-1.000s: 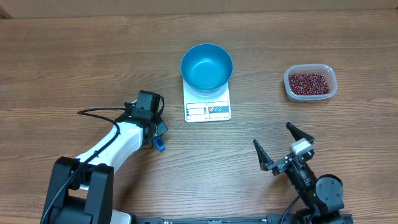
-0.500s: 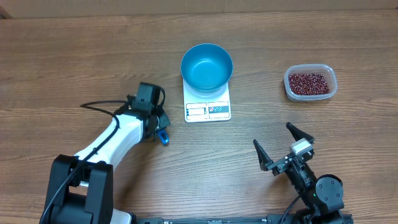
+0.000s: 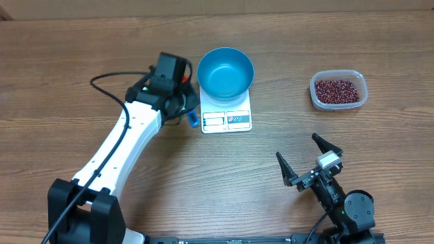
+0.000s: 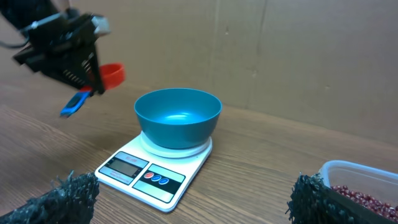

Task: Scoop item into bowl and weigh 150g on scale
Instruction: 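Lift the red scoop with left gripper toward the scale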

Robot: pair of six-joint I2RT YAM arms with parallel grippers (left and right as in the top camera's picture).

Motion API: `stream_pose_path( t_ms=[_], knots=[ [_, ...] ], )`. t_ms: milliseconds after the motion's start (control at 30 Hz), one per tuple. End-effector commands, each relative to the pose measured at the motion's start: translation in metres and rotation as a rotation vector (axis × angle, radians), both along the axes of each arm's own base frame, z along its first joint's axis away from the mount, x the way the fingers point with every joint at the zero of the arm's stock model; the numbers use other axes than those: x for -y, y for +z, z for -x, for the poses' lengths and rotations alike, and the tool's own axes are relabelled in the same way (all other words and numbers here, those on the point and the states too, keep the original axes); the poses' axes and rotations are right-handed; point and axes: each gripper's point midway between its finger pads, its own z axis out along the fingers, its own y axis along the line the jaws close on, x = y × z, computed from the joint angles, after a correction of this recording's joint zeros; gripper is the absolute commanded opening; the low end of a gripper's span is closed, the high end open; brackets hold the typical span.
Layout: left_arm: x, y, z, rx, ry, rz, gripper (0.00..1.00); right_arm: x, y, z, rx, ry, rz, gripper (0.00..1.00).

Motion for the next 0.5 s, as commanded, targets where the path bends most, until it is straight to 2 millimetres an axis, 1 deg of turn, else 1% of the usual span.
stream_pose_path(
  t_ms=[0,67,133,267,333,467],
  knots=[
    [0.039,0.038,0.002,0.054,-0.108,0.117,0.04,-0.009,0.001,0.005,-0.016,0.06,-0.061,1.0],
    [0.054,0.045,0.007,0.055,-0.144,0.157,0.04,-0.013,0.002,0.008,-0.079,0.089,-0.175,1.0],
    [0.064,0.045,0.011,0.033,-0.115,0.188,0.04,-0.013,0.002,0.008,-0.173,0.086,-0.34,1.0],
    [0.078,0.045,0.02,-0.007,-0.061,0.236,0.04,-0.013,0.001,0.008,-0.421,0.08,-0.759,1.0],
    [0.085,0.045,0.022,-0.021,-0.035,0.261,0.04,-0.013,0.001,0.008,-0.511,0.075,-0.915,1.0],
    [0.097,0.046,0.03,-0.067,0.039,0.316,0.04,-0.013,0.002,0.008,-0.535,0.077,-0.966,1.0]
  ],
)
